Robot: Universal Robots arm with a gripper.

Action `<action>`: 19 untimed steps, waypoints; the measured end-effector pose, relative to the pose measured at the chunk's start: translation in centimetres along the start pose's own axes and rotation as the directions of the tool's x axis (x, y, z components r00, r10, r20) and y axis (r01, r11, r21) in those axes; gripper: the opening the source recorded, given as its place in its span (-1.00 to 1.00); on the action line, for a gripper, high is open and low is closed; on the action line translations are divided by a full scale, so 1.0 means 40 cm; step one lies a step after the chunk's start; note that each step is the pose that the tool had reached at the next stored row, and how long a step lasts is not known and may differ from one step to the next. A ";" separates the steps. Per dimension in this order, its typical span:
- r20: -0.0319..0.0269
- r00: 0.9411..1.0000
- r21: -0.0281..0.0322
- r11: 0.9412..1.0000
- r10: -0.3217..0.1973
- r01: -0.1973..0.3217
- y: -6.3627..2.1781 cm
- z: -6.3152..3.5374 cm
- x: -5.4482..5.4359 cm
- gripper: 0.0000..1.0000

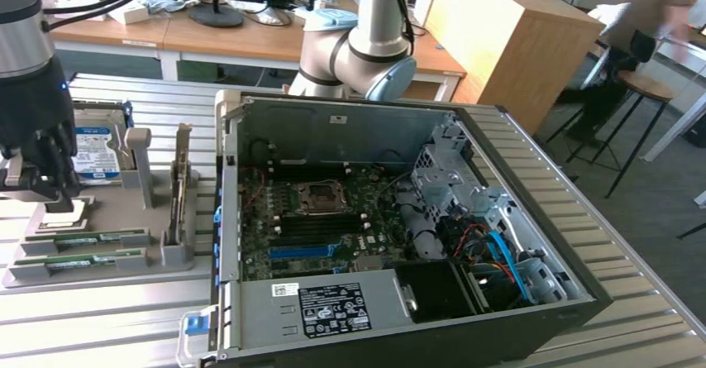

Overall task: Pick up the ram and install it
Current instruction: 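Pick up the ram and move it above insertion slot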

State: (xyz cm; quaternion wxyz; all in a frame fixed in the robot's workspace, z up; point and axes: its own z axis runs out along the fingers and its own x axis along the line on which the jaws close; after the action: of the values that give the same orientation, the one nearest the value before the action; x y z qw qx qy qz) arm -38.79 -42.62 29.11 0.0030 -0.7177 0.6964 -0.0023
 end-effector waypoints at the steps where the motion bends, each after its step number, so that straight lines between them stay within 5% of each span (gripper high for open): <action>1: 0.000 1.000 0.000 1.000 0.000 0.000 0.000 0.000 0.001 -0.40; 19: 0.000 1.000 0.000 1.000 0.000 0.000 0.000 0.001 0.017 -0.40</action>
State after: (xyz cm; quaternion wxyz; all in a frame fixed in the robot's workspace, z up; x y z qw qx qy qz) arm -38.79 -43.32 29.09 0.0030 -0.7177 0.6964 -0.0023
